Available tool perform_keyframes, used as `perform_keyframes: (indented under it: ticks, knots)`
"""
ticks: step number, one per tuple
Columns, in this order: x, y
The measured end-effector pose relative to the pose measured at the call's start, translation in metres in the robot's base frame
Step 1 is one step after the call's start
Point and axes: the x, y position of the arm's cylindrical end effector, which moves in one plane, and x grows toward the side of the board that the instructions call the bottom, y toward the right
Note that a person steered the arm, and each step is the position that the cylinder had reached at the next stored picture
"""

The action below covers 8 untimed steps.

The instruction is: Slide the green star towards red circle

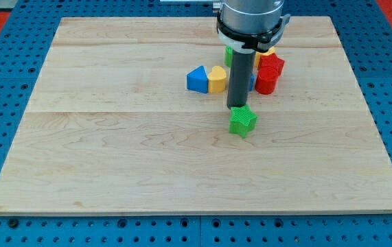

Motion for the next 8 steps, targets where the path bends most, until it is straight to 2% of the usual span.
perform_keyframes:
  ticks: [1,2,4,5,7,8]
  knots:
    - [0.000,0.000]
    - [0.002,-0.055]
    - [0.043,-0.055]
    - [0.049,0.003]
    - [0.002,0.063]
    - [0.011,0.097]
